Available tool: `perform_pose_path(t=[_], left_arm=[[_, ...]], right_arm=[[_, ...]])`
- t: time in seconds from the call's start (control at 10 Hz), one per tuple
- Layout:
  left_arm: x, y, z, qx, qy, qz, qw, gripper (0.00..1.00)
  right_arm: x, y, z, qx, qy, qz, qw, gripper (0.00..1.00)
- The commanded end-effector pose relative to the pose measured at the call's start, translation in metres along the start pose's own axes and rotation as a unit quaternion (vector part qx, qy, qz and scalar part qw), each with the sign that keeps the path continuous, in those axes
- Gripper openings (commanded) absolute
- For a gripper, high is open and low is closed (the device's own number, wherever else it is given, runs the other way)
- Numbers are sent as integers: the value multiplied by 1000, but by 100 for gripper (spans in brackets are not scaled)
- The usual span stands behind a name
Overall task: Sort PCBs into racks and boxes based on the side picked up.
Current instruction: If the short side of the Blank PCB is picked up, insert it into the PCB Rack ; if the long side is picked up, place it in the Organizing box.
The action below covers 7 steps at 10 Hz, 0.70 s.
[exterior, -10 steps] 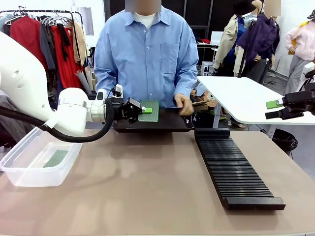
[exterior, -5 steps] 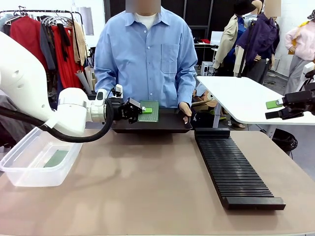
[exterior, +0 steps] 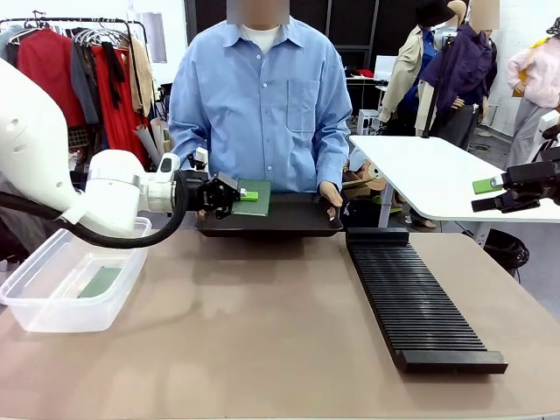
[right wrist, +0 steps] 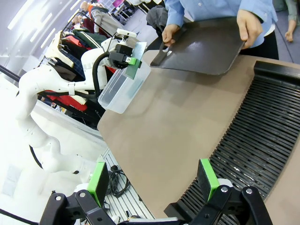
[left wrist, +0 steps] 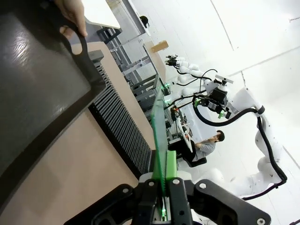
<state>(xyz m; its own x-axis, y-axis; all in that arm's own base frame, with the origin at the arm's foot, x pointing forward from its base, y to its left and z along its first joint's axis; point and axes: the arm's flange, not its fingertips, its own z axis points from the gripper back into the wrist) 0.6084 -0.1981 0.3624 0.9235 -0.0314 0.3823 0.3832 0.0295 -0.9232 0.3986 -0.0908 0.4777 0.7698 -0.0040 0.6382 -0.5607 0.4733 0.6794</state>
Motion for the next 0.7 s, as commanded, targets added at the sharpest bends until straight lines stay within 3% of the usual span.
perform_pose_path(t=[0.0, 0.3, 0.6], left_arm=[[-9, -15, 21, 0, 6, 15, 1000, 0], [-19, -31, 64, 43, 5, 61, 997, 0], [-32, -55, 113, 131, -4, 92, 987, 0]], right_arm=[[3, 2, 0, 1, -4, -3, 1000, 100], [3, 2, 0, 1, -4, -3, 1000, 100], [3, 2, 0, 1, -4, -3, 1000, 100]])
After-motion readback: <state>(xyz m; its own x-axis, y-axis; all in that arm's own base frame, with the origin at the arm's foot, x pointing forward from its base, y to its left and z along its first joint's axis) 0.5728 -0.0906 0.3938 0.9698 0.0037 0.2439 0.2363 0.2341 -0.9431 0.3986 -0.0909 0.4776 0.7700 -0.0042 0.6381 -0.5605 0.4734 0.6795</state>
